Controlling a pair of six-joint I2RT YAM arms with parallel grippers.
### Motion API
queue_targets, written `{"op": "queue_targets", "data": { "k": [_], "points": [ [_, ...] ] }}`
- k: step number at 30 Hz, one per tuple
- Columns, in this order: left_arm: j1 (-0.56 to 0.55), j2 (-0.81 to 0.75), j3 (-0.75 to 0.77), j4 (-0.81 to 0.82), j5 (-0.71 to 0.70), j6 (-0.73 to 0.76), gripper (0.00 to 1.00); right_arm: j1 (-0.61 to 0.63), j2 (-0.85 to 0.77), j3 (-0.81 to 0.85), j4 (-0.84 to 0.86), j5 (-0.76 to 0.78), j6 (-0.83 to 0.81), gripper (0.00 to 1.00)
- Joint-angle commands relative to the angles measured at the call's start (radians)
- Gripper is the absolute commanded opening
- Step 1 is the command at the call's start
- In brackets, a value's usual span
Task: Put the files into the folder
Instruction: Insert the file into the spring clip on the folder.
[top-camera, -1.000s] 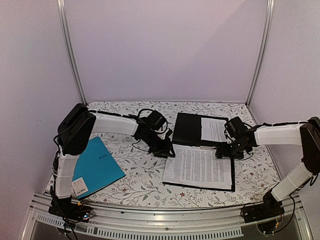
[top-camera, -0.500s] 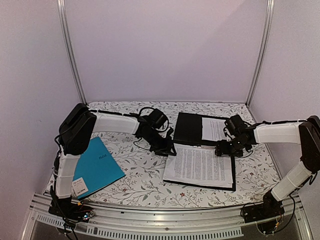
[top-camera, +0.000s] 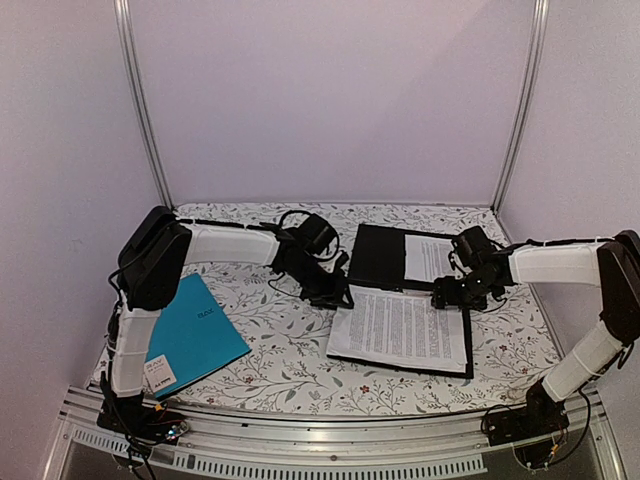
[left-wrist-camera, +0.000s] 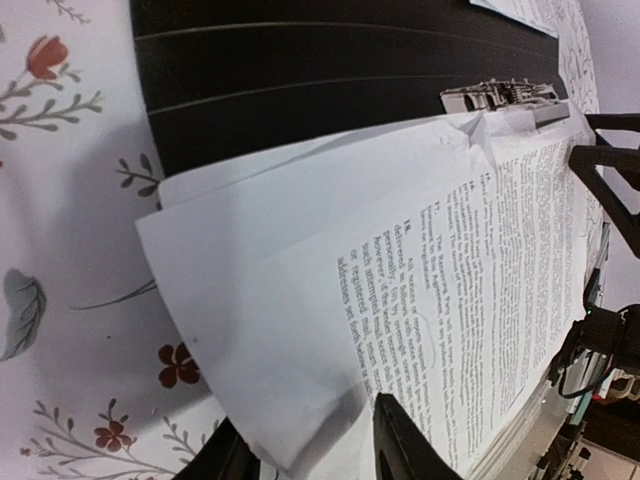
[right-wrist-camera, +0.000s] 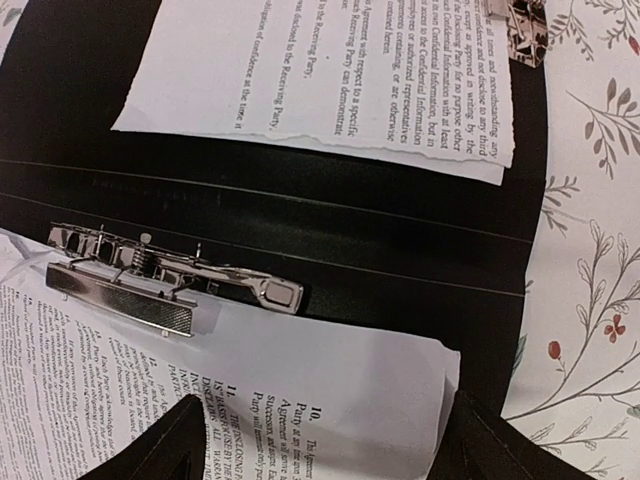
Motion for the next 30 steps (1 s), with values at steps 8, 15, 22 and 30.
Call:
{"op": "queue_targets", "data": {
  "k": [8,15,22,30],
  "points": [
    [-0.016,0.023,0.036,-0.021,-0.019,0.034,0.47,-0.014,0.011,0.027,-0.001,-0.008,-0.021,0.82],
    [-0.020,-0.013,0.006,-0.045,-0.085,0.060,0.50,-0.015,-0.008,-0.012,-0.005,-0.006,-0.014,0.82],
    [-0.022,-0.041,-0.035,-0.046,-0.130,0.069,0.59,-0.015,-0.050,-0.064,-0.005,-0.035,-0.001,0.83],
    [-0.037,-0.077,-0.087,-0.028,-0.172,0.072,0.59,-0.015,-0.048,-0.065,-0.013,-0.036,0.009,0.82]
  ]
}}
